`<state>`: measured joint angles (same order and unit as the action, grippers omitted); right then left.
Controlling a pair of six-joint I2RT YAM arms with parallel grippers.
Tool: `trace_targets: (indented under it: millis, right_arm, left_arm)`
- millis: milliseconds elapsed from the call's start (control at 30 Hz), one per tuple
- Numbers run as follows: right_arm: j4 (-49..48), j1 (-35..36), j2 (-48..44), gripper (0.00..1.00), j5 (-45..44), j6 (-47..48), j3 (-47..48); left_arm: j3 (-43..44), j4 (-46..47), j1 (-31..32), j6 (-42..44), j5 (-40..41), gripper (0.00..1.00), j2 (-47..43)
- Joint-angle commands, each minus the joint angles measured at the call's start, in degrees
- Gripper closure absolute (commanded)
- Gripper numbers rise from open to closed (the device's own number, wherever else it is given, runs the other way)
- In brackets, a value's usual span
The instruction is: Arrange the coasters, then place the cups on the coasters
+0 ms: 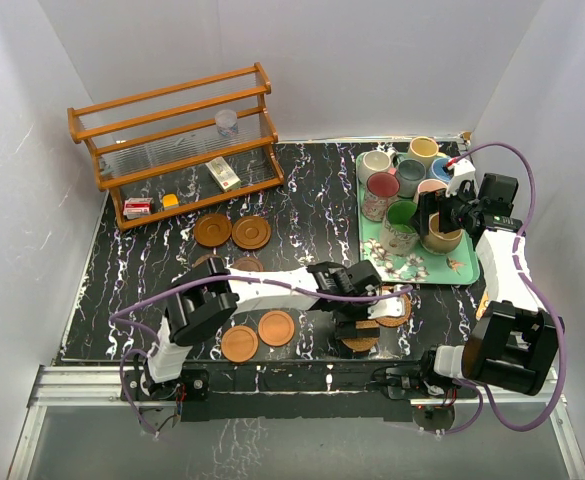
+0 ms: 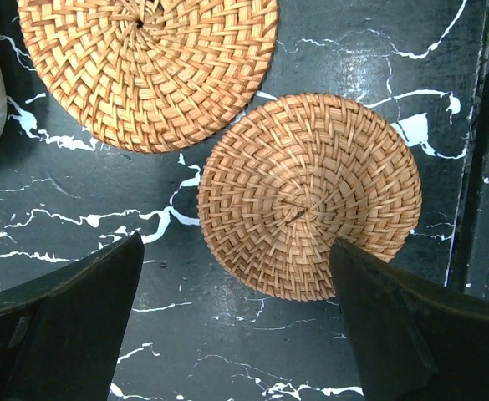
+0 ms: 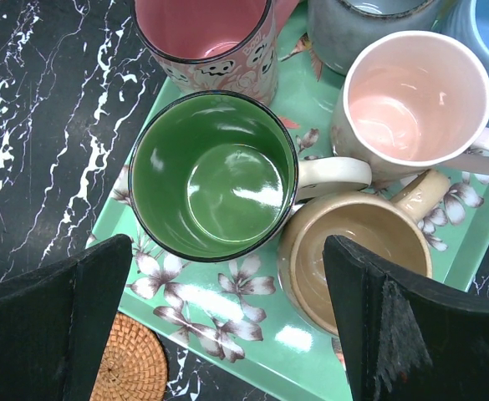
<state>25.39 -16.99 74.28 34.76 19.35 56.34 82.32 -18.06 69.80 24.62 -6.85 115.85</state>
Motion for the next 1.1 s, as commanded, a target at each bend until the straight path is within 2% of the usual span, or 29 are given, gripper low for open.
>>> trace_targets:
  millis: [0,233,567,800,1067]
  right_arm:
    - [-2.81,-0.32,-2.13,0.02,0.74,-0.19,-0.08]
    - [-2.74,-0.32,-1.56,0.02,0.84,-0.11,-0.14]
    - [-2.76,-0.32,-0.38,0.02,0.13,0.11,-0.31]
    - [-2.59,-0.32,0.75,0.02,0.13,0.20,-0.13]
    - [-2.57,-0.32,0.60,0.02,0.12,0.25,-0.26]
  left_arm:
    - [-4.38,-0.40,-1.50,2.04,3.99,0.08,-3.11]
    - [-10.51,-4.01,-6.44,3.77,1.12,0.07,-9.99]
    - [-13.98,-12.30,-14.82,7.53,-7.71,0.06,-20.75]
    - [-22.11,-12.54,-15.97,10.34,-7.70,0.06,-24.35]
    - [-25.92,-8.64,-15.94,12.03,-3.79,0.06,-24.15]
